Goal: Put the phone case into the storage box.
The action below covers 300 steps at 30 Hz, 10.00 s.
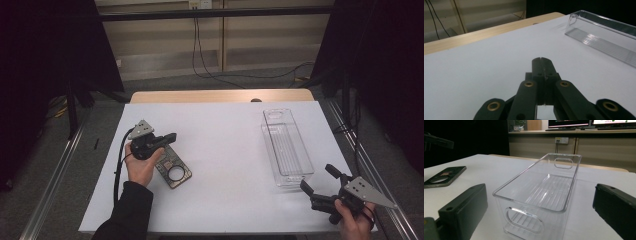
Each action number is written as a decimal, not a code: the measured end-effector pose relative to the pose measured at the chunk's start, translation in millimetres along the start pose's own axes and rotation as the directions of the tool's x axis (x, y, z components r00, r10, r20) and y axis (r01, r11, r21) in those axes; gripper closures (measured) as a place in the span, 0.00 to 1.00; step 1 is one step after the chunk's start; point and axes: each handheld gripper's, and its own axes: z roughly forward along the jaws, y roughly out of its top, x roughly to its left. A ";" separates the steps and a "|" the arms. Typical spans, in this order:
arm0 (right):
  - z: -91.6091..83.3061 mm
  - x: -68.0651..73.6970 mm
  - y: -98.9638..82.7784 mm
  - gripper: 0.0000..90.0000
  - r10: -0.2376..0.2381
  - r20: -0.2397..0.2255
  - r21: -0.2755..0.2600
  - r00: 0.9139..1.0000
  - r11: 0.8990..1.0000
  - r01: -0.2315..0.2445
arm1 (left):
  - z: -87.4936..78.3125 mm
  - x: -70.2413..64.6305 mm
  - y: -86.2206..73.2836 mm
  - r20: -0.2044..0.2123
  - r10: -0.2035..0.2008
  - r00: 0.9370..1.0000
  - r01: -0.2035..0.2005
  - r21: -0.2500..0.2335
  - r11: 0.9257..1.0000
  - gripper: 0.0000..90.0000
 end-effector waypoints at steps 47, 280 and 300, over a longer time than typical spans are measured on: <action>0.5 0.4 -0.4 0.00 -0.006 -0.001 0.005 1.000 1.000 0.006 | 56.9 38.7 14.6 -0.065 -0.005 0.998 0.033 0.437 0.899 1.00; -0.1 1.9 -0.9 0.00 -0.012 0.000 0.012 1.000 1.000 0.012 | -71.8 -0.3 -75.8 -0.078 0.016 0.997 0.008 0.297 0.955 0.86; -0.5 2.0 -0.7 0.00 -0.009 -0.001 0.010 1.000 1.000 0.009 | -91.8 2.6 -71.1 -0.108 -0.058 0.992 0.067 0.084 0.994 0.09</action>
